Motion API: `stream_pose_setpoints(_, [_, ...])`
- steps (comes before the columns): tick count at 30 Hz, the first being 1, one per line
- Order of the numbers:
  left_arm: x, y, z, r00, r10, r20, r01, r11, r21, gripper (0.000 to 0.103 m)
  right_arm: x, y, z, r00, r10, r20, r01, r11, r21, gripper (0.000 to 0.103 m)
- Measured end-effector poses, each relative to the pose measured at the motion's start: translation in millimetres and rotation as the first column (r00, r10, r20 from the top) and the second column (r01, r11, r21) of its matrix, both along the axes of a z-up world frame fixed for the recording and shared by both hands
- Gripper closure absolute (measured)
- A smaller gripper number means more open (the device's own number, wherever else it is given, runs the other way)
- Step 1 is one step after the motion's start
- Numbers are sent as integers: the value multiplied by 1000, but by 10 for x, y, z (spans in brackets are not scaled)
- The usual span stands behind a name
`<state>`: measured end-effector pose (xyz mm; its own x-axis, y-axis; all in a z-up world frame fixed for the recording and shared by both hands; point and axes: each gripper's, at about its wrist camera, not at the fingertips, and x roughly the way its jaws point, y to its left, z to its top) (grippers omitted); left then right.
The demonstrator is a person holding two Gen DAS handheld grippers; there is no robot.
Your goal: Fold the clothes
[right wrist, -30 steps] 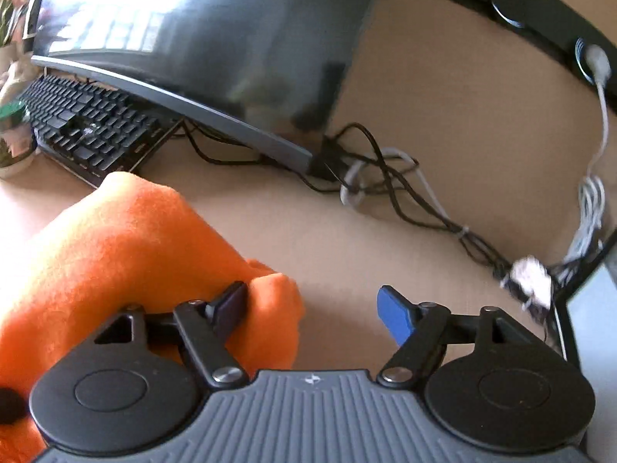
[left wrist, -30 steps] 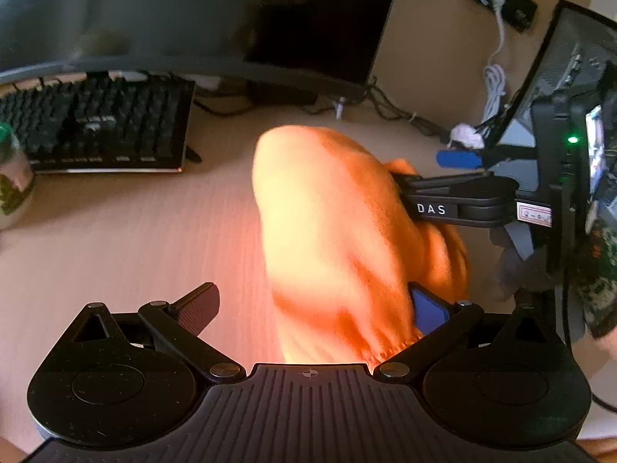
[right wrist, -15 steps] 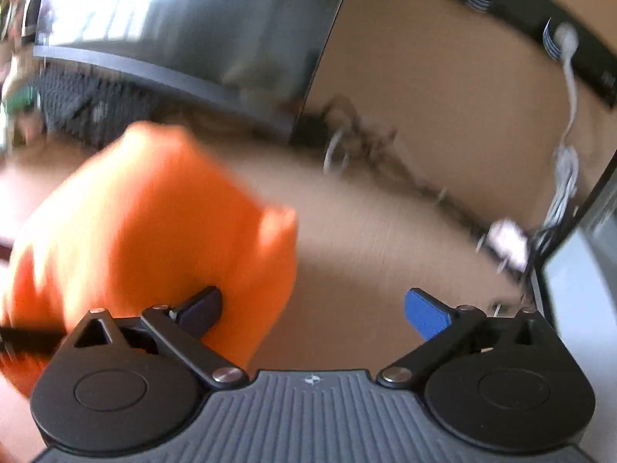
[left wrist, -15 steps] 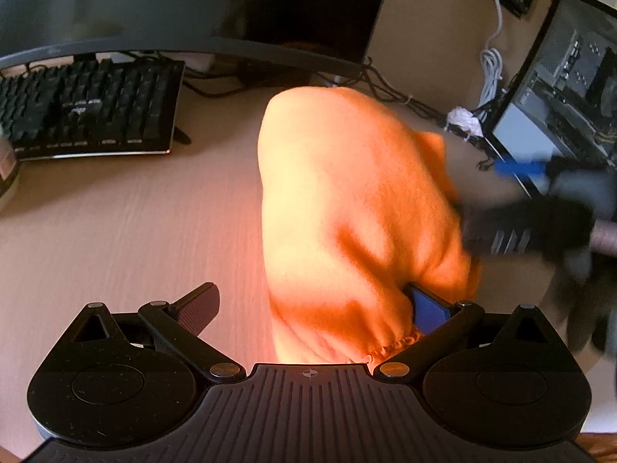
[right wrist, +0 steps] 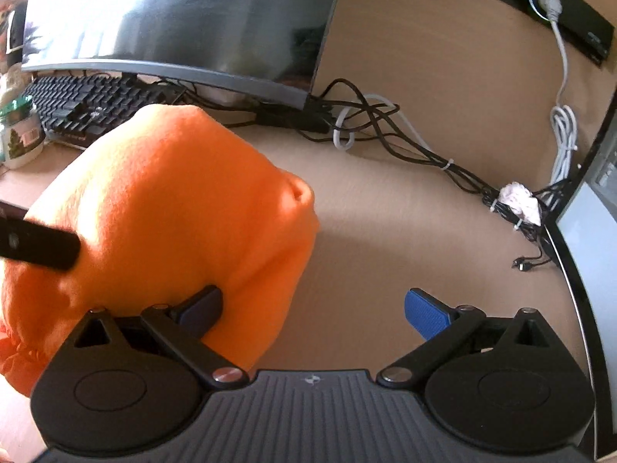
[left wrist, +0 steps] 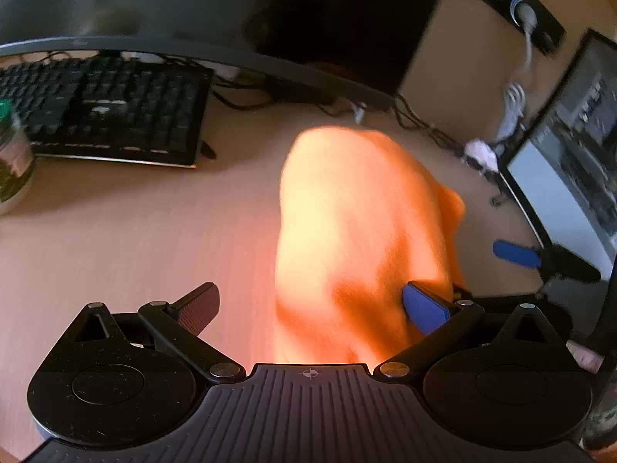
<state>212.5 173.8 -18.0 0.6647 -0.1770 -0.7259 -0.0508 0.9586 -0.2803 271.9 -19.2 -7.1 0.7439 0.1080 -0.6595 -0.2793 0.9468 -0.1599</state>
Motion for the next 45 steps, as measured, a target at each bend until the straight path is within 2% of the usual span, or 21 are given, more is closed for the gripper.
stream_pose_setpoints(4, [-19,-45,-73,999,-13,-29,14,1000,28,0,-25,-302,175,996,-86,2,84,987,138,2])
stream_pose_setpoints(7, [-43,-64,-83,999,-16,-38,17,999,40,0,18,-420,377,987,-142,70,124,970,211,0])
stream_pose_setpoints(11, [-50,-93,-73,999,-13,-44,15,998,61,0,278,-215,473,984,-86,155,65,989,133,0])
stream_pose_setpoints(16, [-55,-101,-58,998,-1,-60,6,996,91,0,542,67,98,994,-1,108,3,1000,-18,0])
stream_pose_setpoints(21, [-93,-49,-71,997,19,-72,-14,997,79,0,526,129,58,994,0,110,2,1000,-16,0])
stream_pose_setpoints(26, [-94,-58,-69,997,14,-73,-8,996,85,0,443,165,165,994,10,105,-4,998,-56,0])
stream_pose_setpoints(32, [-99,-51,-61,997,14,-70,-9,997,80,0,17,-223,439,992,28,124,-49,985,168,0])
stream_pose_setpoints(34, [-97,-42,-67,997,15,-70,-10,997,71,0,-49,-235,314,996,33,82,-44,989,140,0])
stream_pose_setpoints(37, [-91,-51,-71,997,5,-78,0,998,63,0,-46,-87,-56,999,34,4,-34,998,-56,0])
stream_pose_setpoints(38, [-90,-64,-75,997,-6,-83,11,998,60,0,-66,-55,-129,1000,28,7,-27,996,-90,0])
stream_pose_setpoints(41, [-107,-74,0,997,-10,-75,16,997,71,0,-121,-29,-164,999,19,34,-15,994,-110,0])
stream_pose_setpoints(45, [-63,78,293,1000,-10,20,11,999,-49,0,-91,-30,-164,1000,25,18,-23,994,-110,0])
